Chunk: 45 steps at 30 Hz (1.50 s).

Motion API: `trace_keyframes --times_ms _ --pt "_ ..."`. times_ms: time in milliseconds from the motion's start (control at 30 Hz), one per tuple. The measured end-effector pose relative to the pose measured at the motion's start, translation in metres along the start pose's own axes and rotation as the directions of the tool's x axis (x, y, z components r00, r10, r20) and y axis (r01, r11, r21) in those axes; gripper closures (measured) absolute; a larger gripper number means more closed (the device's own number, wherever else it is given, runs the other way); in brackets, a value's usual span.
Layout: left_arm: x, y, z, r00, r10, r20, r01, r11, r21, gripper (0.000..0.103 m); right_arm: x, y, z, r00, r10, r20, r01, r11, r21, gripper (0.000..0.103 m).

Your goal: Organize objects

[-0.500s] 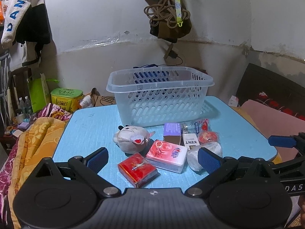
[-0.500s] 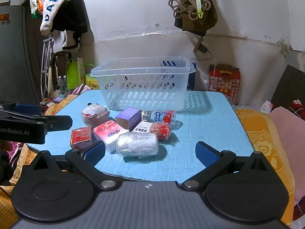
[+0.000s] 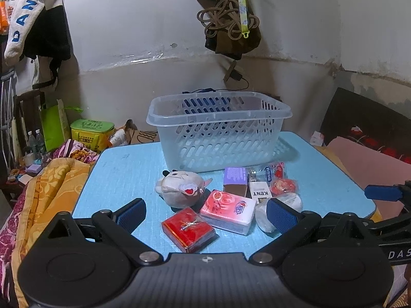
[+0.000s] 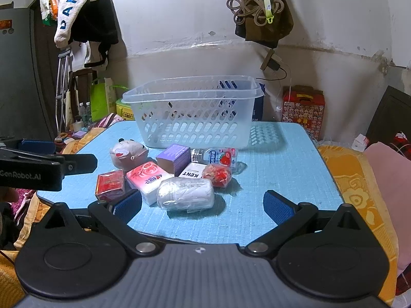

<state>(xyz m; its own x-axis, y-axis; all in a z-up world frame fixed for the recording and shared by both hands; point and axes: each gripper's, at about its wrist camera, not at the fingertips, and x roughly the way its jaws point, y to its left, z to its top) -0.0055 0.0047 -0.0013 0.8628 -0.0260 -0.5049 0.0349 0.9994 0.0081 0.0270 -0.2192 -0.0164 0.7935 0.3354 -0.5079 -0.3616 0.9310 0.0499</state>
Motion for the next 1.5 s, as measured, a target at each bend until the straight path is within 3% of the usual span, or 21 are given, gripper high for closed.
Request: trace_keyframes --times_ms 967,1267,1500 --pt "0.001 0.008 -0.001 1.000 -0.010 -0.003 0.010 1.000 -0.019 0.001 0.003 0.001 0.000 1.000 0.004 -0.007 -0.004 1.000 0.006 0.000" --pt "-0.011 0.009 0.003 0.992 -0.022 0.125 0.021 1.000 0.007 0.000 0.001 -0.003 0.001 0.999 -0.028 0.020 0.027 1.000 0.011 0.000" --pt "-0.002 0.002 0.000 0.997 -0.029 0.072 0.025 0.998 0.056 0.000 -0.002 0.002 0.001 1.000 0.016 0.027 -0.015 0.999 -0.031 0.000"
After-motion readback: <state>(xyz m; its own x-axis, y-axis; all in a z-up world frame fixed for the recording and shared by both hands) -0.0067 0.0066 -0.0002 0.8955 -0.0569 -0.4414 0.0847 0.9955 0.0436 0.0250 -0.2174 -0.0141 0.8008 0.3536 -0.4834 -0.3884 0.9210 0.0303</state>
